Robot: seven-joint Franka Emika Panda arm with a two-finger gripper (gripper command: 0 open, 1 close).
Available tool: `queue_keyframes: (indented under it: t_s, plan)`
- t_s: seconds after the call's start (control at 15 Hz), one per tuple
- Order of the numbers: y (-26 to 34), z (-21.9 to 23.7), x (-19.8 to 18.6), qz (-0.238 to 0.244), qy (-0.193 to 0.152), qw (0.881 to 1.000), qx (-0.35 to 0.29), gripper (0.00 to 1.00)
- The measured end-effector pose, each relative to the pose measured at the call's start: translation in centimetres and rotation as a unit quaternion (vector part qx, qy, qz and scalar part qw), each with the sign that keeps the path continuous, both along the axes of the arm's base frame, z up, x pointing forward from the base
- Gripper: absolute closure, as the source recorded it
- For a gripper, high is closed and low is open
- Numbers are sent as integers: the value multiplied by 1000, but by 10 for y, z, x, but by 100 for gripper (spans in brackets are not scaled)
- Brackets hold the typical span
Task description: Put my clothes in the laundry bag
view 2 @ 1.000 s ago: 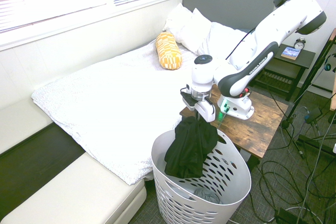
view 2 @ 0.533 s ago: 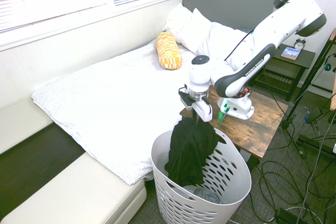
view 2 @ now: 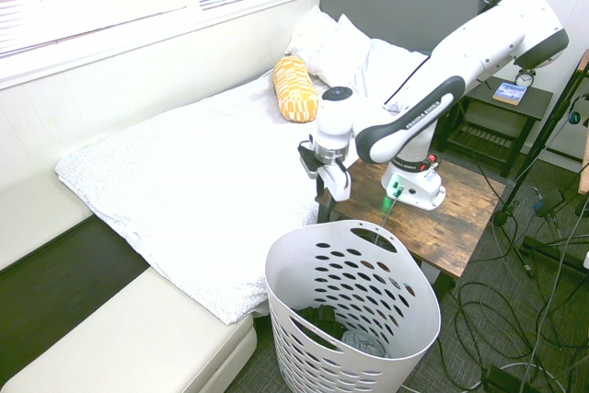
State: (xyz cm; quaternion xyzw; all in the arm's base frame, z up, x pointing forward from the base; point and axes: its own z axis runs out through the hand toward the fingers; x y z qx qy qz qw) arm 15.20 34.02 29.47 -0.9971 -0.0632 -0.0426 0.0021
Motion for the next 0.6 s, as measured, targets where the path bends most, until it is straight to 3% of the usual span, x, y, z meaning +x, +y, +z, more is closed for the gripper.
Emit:
queue_keyframes:
  t_s: [0.27, 0.4, 0.6]
  plan:
    - [-61, 15, 139, -94, -24, 995, -3, 0]
    - [-115, 19, 214, -150, -25, 988, -2, 0]
    - [-193, 19, 294, -222, -19, 975, 7, 0]
